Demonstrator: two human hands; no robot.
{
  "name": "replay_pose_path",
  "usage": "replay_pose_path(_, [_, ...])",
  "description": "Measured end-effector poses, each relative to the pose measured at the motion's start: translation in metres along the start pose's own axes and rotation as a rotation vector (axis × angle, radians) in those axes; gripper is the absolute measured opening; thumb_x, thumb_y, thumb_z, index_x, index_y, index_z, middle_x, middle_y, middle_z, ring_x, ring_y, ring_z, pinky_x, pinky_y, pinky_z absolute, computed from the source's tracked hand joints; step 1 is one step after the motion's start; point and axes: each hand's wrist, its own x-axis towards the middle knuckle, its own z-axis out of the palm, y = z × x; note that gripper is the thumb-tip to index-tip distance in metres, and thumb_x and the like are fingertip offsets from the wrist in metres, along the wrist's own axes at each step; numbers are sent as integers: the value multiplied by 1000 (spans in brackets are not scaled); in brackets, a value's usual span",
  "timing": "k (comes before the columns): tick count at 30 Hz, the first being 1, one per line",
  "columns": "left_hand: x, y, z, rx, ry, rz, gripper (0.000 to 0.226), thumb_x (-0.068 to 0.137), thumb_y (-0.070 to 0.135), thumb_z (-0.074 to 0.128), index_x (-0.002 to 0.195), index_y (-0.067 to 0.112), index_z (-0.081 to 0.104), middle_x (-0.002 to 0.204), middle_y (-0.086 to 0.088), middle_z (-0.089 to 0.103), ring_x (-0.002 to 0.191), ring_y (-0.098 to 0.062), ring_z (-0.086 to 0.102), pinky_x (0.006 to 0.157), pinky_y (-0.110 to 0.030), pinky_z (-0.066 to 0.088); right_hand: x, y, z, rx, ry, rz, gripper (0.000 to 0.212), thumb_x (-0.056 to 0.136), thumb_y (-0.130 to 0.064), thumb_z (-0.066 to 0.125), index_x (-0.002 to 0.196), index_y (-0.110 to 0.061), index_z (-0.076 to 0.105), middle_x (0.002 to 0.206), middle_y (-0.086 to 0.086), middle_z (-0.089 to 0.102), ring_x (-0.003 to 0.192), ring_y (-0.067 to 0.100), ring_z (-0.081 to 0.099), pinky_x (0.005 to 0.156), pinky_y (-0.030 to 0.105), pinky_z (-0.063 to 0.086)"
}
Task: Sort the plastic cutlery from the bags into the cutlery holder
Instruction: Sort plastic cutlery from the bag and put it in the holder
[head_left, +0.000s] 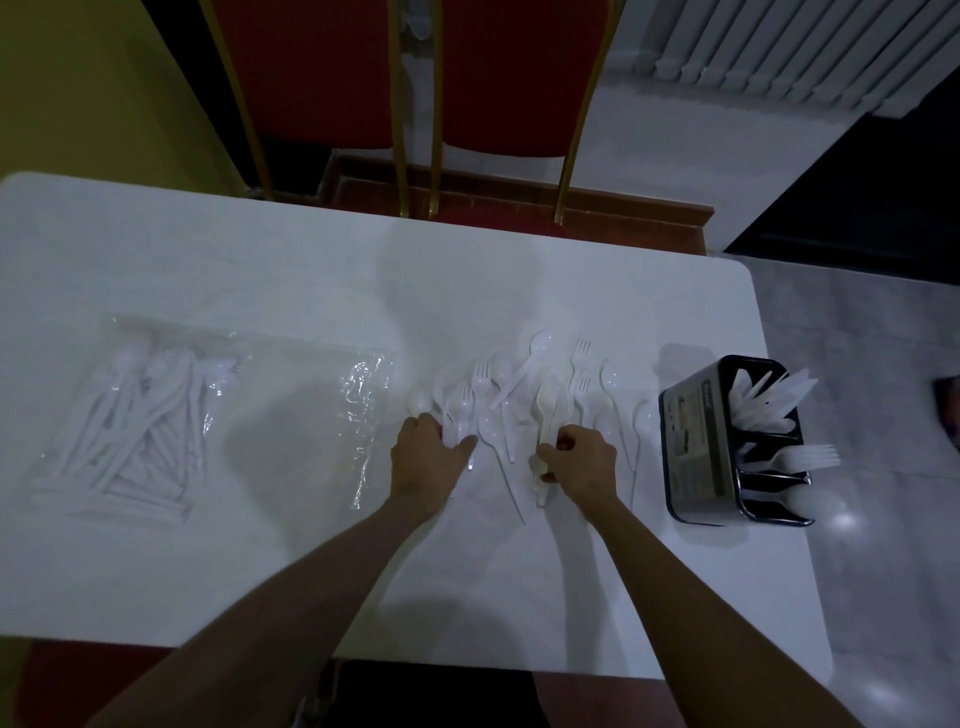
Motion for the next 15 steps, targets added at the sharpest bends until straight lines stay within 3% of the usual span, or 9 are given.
replay_pose_path(2, [7, 7, 2, 22, -61, -12, 36, 70, 37, 74, 75, 8, 54, 82, -7, 58, 76, -24, 56, 63, -29, 34, 1, 1, 0, -1, -1, 2, 31, 77, -10, 71, 56, -8, 49, 55, 10, 56, 56, 27, 68, 67, 47, 59])
replay_pose_path(4, [12, 11, 1, 32, -106, -53, 27, 68, 28, 73, 63, 9, 55, 68, -7, 59, 74, -29, 63, 58, -27, 37, 1, 2, -1, -5, -7, 5, 26, 77, -9, 71, 59, -4, 53, 59, 16, 59, 58, 29, 69, 67, 48, 59])
replay_pose_path(7, [15, 13, -5, 40, -134, -90, 33, 68, 18, 70, 45, 13, 47, 49, -5, 51, 70, -34, 66, 53, -23, 37, 1, 2, -3, -17, -4, 11, 27, 77, -9, 71, 58, -5, 53, 63, 19, 61, 61, 31, 69, 66, 48, 59])
replay_pose_path(10, [15, 13, -10, 30, -150, -85, 26, 70, 13, 70, 50, 11, 53, 63, -16, 65, 75, -34, 67, 61, -29, 45, -1, 0, -4, 2, -15, 11, 32, 77, -8, 72, 56, -10, 48, 59, 11, 56, 61, 31, 69, 66, 47, 60])
replay_pose_path(13, [12, 11, -18, 4, -159, -68, 31, 72, 12, 69, 51, 15, 46, 56, -5, 55, 74, -31, 65, 62, -30, 44, -1, -3, -6, 5, -34, 13, 26, 76, -9, 73, 60, -7, 52, 63, 15, 60, 66, 35, 69, 66, 48, 60])
replay_pose_path(15, [11, 10, -26, -38, -180, -48, 31, 71, 13, 70, 55, 17, 45, 63, -7, 62, 73, -29, 67, 68, -32, 50, -4, -9, -10, 24, -50, 9, 16, 76, -10, 73, 73, 0, 61, 73, 16, 67, 68, 32, 70, 70, 48, 60])
